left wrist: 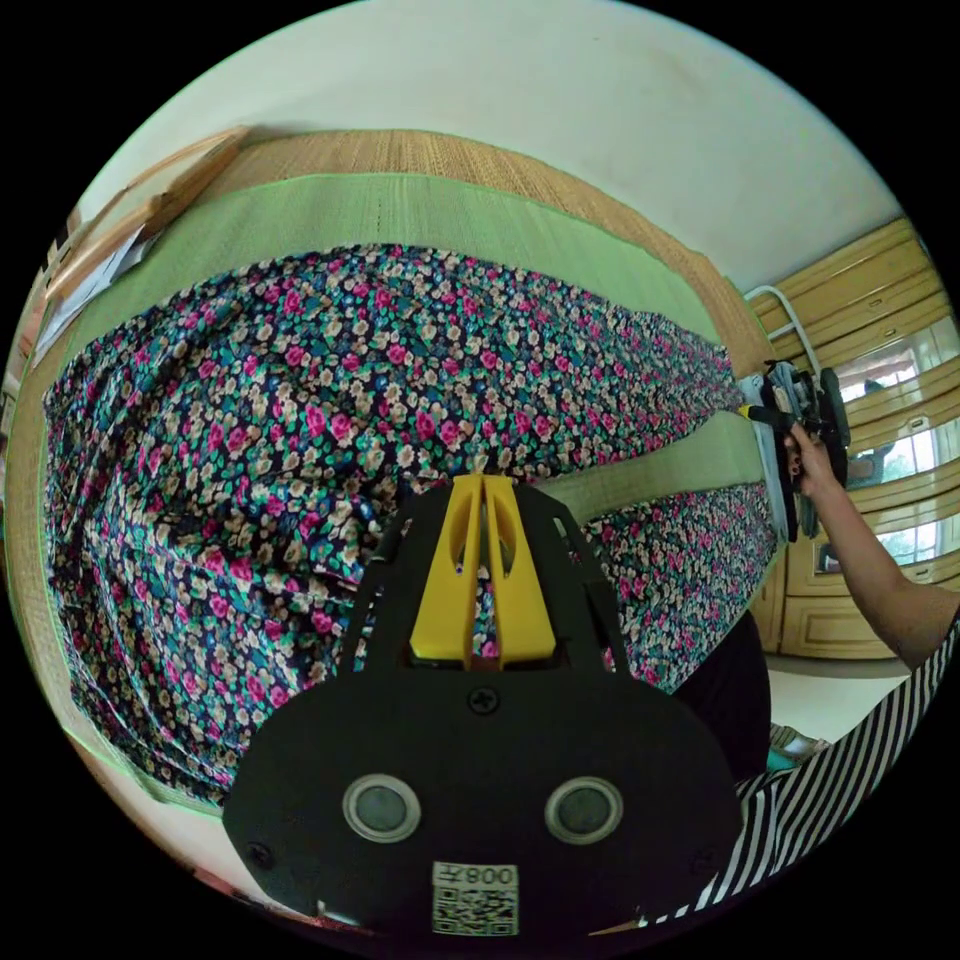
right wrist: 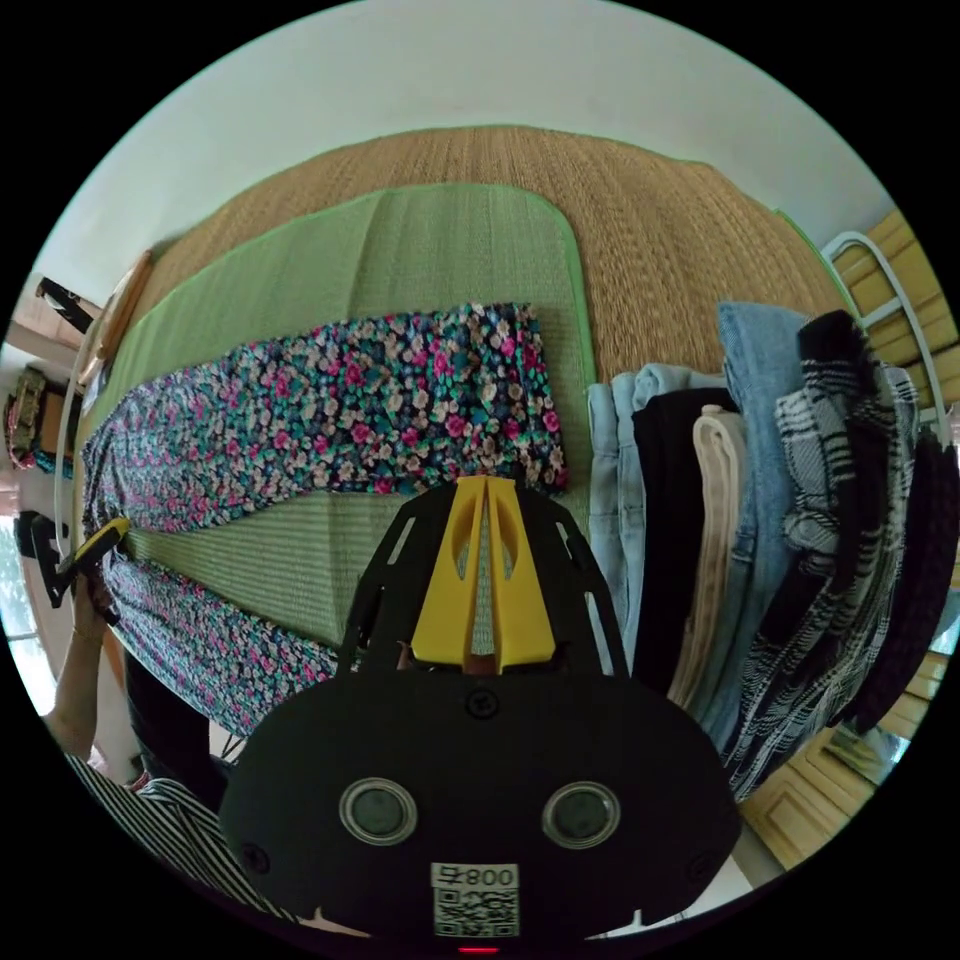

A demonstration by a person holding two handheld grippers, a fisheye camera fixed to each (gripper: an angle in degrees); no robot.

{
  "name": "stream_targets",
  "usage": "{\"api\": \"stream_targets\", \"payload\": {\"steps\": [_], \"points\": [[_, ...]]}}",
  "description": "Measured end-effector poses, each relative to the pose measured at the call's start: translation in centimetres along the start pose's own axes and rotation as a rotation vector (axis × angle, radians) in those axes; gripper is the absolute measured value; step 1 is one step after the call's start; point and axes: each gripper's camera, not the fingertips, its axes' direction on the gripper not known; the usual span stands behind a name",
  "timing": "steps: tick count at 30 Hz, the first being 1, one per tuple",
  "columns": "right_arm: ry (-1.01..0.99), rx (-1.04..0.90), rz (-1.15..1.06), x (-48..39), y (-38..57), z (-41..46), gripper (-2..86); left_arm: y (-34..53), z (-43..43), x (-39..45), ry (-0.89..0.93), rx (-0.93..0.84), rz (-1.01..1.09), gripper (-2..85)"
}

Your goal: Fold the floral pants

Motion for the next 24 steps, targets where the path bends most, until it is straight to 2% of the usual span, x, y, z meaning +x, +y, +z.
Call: {"api": "stream_targets", "payload": {"steps": [6, 12, 16, 19, 24], "points": [[-0.096, 0.09, 0.119, 1.6, 0.1, -2.4, 2.0, 0.2, -2.9, 3.2, 0.065, 0.068, 0.065, 0.6], [-0.002, 0.102, 0.121, 1.7, -1.7, -2.1, 7.6, -0.9, -3.0, 9.2, 0.126, 0.028, 0.251, 2.8], [0.029, 0.014, 0.119, 1.6, -4.3, 0.7, 5.0, -1.9, -2.0, 13.3, 0.008, -0.026, 0.345, 2.6], [-0.029, 0.001, 0.123, 2.4, -5.5, 0.6, 2.2, -2.5, -3.0, 14.4, 0.014, -0.046, 0.335, 1.2], [-0.083, 0.126, 0.084, 3.7, -5.0, -3.1, 0.7, -2.7, -6.6, 15.8, 0.071, 0.009, 0.336, 0.5]]}}
